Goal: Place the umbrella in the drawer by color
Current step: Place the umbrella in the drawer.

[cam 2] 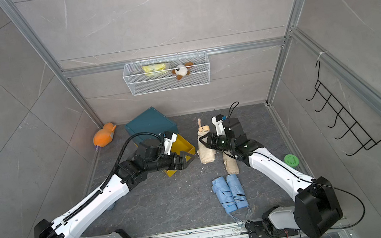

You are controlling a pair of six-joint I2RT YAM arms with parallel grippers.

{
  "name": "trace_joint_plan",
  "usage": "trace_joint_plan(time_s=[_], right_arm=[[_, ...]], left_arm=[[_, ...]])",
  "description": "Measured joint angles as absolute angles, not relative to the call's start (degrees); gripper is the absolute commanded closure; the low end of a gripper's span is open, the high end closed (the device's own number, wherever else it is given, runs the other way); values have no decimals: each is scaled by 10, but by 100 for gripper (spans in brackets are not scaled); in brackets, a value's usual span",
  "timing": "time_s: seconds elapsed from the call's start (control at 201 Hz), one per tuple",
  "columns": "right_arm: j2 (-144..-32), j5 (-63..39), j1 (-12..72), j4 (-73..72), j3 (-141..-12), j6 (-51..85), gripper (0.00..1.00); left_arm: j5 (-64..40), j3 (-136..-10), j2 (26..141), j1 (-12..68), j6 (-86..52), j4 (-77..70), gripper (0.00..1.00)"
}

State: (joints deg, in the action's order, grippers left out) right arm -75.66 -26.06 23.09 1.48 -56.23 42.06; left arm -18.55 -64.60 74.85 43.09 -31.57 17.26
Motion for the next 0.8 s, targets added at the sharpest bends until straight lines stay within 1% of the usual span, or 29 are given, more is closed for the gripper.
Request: trace_joint_plan(time_s=[0.114,0.314,0.597,0.796], right_arm=[[-757,-299,230,-53,-546,476,77],[-757,-333,230,-131,-542,533,77],[-757,-350,229,-180,-517,564,77],[-757,-354,229,-204,-504,589,78]], left_arm=[[-218,-646,766,428,-328,137,4],[-256,-646,795,428,-347,86,4],[-292,-641,802,428,-375,-3,4],[-305,-641,808,428,-387,-36,4]])
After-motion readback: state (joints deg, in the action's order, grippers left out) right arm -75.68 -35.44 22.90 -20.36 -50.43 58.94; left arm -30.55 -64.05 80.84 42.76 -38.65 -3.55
